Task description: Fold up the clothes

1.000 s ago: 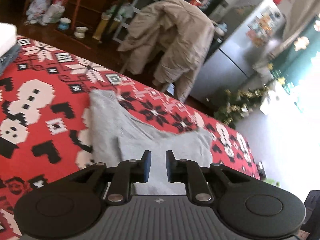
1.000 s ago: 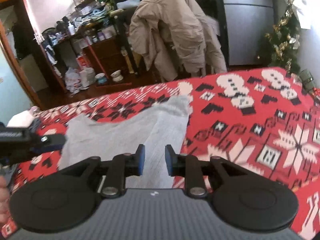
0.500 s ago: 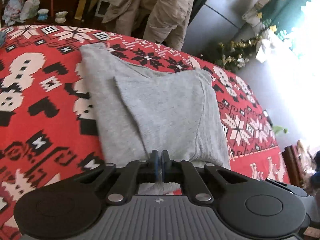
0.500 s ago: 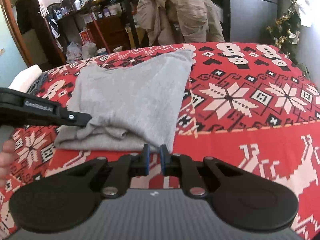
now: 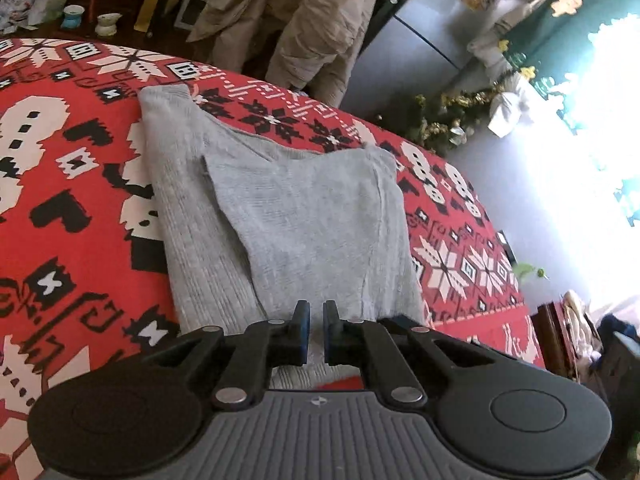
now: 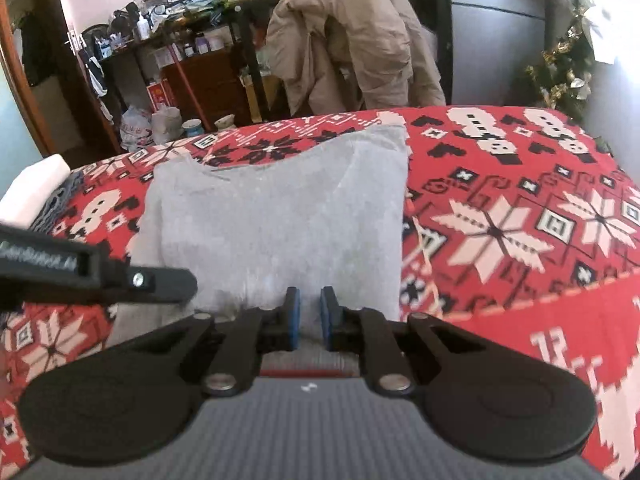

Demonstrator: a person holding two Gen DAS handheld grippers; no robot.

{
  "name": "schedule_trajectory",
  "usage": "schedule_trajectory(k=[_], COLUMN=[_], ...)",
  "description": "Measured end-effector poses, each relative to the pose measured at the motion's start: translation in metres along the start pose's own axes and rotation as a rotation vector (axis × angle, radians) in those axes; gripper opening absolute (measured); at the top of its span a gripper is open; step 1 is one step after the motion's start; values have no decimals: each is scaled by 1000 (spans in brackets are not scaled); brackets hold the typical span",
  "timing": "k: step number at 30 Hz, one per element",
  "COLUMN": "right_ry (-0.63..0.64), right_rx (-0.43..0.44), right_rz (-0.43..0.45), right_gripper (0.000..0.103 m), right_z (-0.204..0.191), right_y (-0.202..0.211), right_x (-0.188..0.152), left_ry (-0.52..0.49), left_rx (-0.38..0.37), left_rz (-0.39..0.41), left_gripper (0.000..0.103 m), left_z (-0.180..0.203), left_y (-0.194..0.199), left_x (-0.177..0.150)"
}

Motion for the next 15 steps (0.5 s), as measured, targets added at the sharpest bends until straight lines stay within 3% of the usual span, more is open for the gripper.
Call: schedule_trajectory(k=[4,7,12,15], right_ry=[83,41,7,-5], right_rx=[-3,8,63,103], right_rz=[-32,-46,7,11], right_gripper=[12,13,13,13], right_z=[-6,-5,-15,-26], right_y=[15,27,38,31], right_x=[-17,-18,-7,-2], left_ry=[-8,26,96,134], left_rx=[1,-33,-84,-71], left_rz=[-9,19,89,70], left_gripper=[5,5,1,0], left_z=[-3,-11,-29,-40], left_y=[5,18,38,33], left_x=[-1,5,14,9])
Point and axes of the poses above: each gripper's, at about its wrist camera, not at the fingertips, and y roughly against the way its jaws point, z to its right, x to its top, the point moved 5 cm from there along -y, roughly the way its jaws point, and after that the axes turned 6 degrees about z, right-handed, at the moved point
